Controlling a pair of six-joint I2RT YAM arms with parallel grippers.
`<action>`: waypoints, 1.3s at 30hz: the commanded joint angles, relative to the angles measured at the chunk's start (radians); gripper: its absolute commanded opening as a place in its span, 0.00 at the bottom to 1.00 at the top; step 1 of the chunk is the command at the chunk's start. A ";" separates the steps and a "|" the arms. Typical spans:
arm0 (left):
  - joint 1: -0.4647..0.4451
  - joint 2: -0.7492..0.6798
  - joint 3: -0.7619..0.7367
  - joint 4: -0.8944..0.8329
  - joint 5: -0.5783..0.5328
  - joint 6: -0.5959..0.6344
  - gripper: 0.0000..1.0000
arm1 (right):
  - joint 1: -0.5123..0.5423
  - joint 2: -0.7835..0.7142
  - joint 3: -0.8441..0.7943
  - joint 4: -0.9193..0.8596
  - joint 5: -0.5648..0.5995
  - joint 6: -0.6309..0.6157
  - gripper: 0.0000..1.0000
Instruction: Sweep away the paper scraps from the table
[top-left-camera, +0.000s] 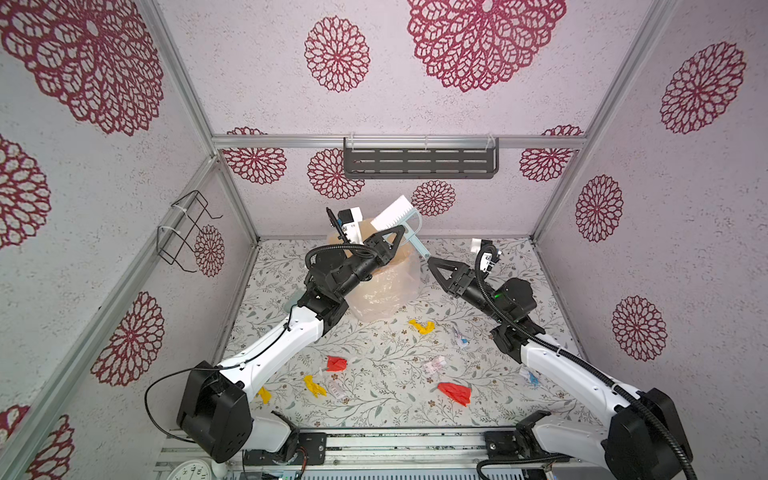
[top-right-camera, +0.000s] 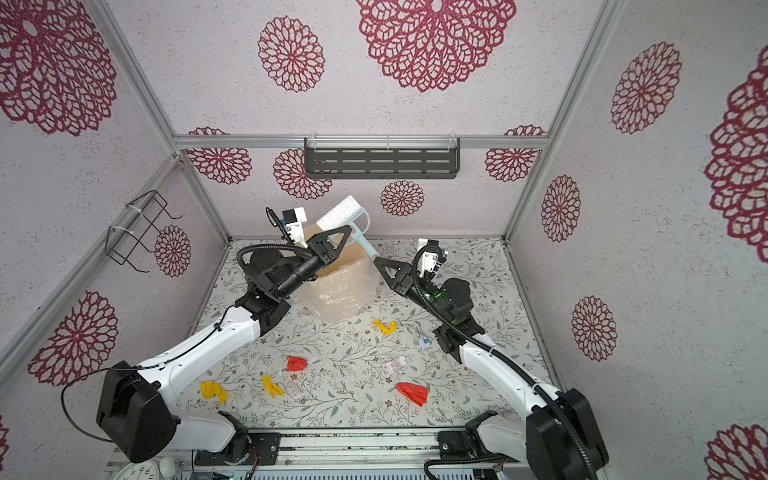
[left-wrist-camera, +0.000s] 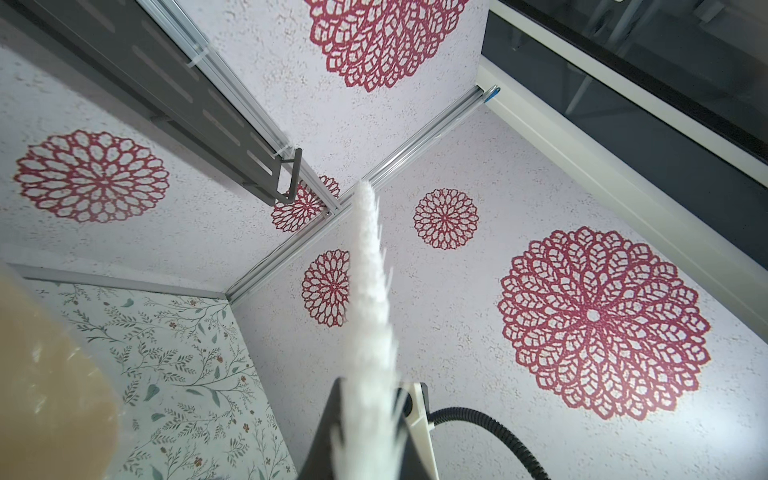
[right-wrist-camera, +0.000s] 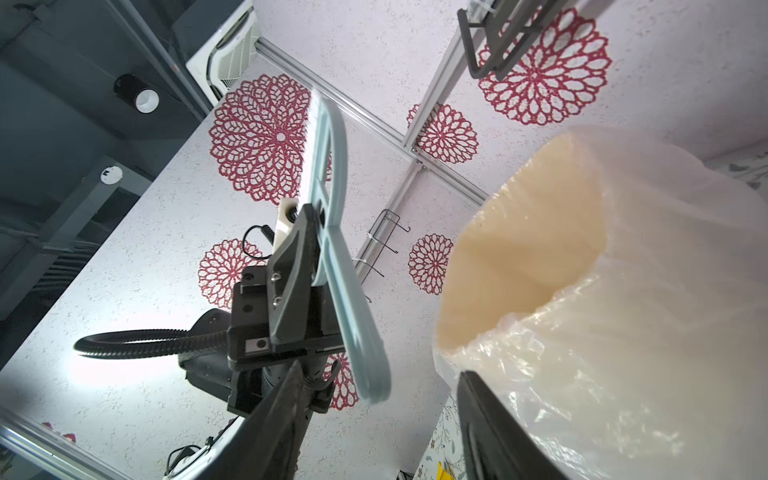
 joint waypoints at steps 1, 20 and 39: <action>-0.013 0.010 0.002 0.065 -0.012 -0.011 0.00 | -0.006 -0.008 0.009 0.135 0.005 0.041 0.57; -0.032 0.019 0.007 0.051 -0.016 -0.001 0.00 | -0.006 0.006 0.032 0.168 0.010 0.041 0.32; -0.034 0.023 0.010 0.034 -0.003 -0.002 0.00 | -0.006 0.012 0.040 0.172 0.004 0.039 0.06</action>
